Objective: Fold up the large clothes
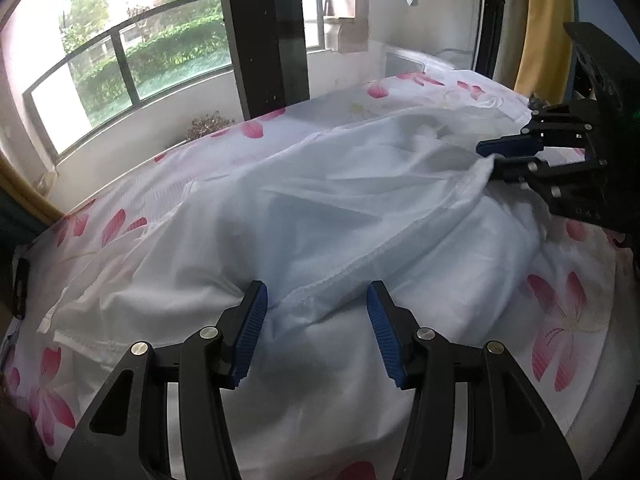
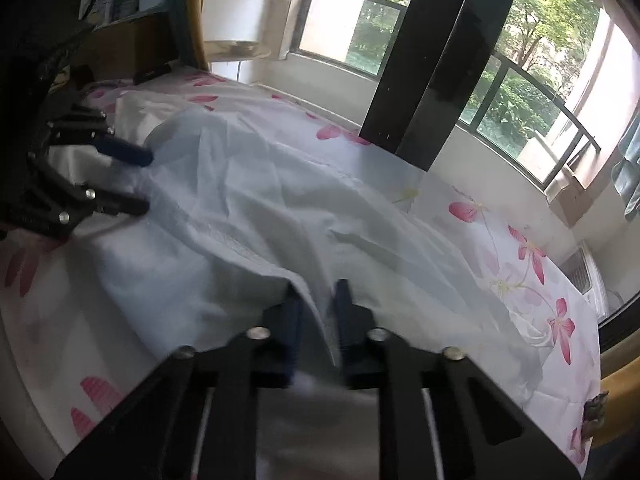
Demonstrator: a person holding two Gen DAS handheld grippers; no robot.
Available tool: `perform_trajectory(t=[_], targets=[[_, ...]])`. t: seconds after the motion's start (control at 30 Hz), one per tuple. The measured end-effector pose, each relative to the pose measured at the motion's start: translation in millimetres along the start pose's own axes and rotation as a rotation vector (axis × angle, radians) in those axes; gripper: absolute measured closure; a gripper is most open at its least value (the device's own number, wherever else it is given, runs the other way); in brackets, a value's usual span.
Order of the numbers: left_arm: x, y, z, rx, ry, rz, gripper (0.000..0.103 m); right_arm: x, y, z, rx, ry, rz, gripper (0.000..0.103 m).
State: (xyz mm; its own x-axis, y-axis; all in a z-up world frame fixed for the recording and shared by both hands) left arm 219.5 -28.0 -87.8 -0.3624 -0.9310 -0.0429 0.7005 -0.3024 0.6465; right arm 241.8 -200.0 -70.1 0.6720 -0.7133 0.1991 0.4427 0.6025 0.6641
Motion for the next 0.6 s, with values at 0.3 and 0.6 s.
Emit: perform_trajectory(t=[0.3, 0.6], targets=[[-8, 16, 4, 0.07, -0.001, 0.044, 0.098, 17, 21, 5, 0.074, -0.053, -0.053, 0.102], [-40, 57, -3, 0.122, 0.004, 0.118, 0.099, 40, 57, -14, 0.099, -0.091, -0.04, 0.102]])
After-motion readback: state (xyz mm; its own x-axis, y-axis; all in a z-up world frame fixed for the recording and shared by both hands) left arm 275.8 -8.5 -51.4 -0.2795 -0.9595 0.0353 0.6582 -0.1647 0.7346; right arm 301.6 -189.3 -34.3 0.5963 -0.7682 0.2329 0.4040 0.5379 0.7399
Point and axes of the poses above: each gripper's, at about its wrist camera, not at the fingertips, and z roughly against the way its jaws point, x to its right, y to its top, the point moved 1 cm from there along -z, roughly the way its jaws point
